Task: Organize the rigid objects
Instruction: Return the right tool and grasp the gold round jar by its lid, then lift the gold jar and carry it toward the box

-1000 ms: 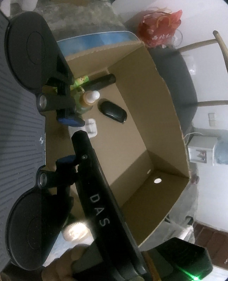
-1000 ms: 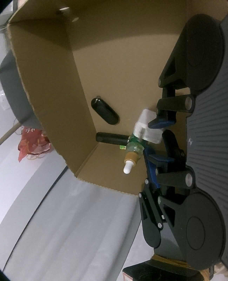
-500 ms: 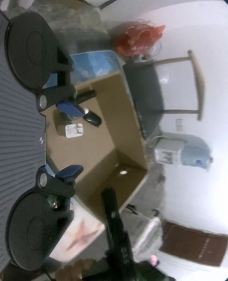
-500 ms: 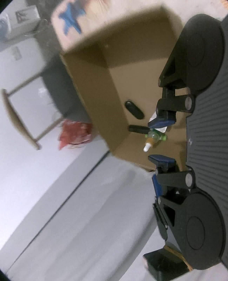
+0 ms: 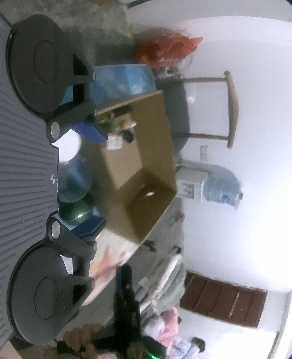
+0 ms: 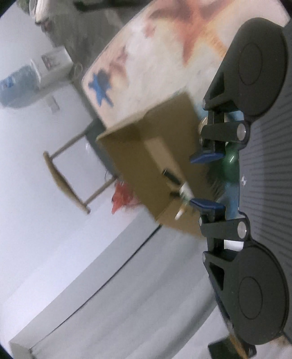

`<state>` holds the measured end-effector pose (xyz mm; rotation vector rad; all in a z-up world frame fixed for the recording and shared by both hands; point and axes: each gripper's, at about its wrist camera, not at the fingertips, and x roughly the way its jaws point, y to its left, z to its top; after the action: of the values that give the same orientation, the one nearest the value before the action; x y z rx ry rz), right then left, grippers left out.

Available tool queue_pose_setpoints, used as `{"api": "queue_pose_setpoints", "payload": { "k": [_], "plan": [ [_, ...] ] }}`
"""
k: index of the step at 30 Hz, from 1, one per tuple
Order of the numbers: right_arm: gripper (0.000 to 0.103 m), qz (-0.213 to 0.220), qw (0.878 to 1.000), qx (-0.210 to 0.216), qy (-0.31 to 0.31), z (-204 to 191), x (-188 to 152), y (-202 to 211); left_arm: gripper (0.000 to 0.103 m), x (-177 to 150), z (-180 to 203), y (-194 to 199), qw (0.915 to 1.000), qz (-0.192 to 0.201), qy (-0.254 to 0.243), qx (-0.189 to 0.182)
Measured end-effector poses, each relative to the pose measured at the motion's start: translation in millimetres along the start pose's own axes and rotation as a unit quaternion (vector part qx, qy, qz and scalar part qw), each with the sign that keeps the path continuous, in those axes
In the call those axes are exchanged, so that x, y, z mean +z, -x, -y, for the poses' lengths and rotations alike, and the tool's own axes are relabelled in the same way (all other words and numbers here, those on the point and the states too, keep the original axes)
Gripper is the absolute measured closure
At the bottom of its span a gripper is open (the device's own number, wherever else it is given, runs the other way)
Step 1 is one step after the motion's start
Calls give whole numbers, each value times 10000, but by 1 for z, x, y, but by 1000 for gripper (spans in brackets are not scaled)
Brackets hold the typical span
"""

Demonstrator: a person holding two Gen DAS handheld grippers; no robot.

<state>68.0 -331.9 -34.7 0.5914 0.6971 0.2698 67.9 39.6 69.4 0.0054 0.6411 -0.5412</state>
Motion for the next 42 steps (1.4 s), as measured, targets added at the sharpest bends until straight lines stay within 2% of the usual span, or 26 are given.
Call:
{"api": "queue_pose_setpoints", "payload": {
  "k": [2,4,8,14,16,21,26,33,37,42],
  "plan": [
    [63,-35,9990,-407,195,-1,-10,-4,29,-11,4,-6,9999,-90,47,6],
    [63,-33,9983,-487,312,1,-15,-6,29,-19,10,-14,9998,-181,34,-60],
    [53,-34,9990,-381,223,8,-21,-6,30,-27,38,-29,9992,-204,-330,-75],
    [53,-148,9997,-162,-70,29,-21,-18,29,-23,88,-57,9943,-121,-1011,-316],
    [53,-210,9994,-14,-285,37,-21,-22,30,-20,102,-76,9918,-242,-1180,-417],
    [53,-492,9955,258,-766,60,-15,-42,30,-15,125,-130,9852,-692,-1559,-147],
    [53,-675,9930,382,-887,74,-8,-62,30,-11,128,-170,9811,-1123,-1575,38],
    [57,-890,9904,508,-932,91,-4,-84,30,-13,128,-200,9741,-1527,-1645,269],
    [58,-968,9888,611,-959,95,-3,-89,30,-14,128,-218,9712,-1767,-1584,222],
    [58,-993,9881,654,-971,98,-3,-86,33,-16,132,-219,9709,-1811,-1561,134]
  ]
}}
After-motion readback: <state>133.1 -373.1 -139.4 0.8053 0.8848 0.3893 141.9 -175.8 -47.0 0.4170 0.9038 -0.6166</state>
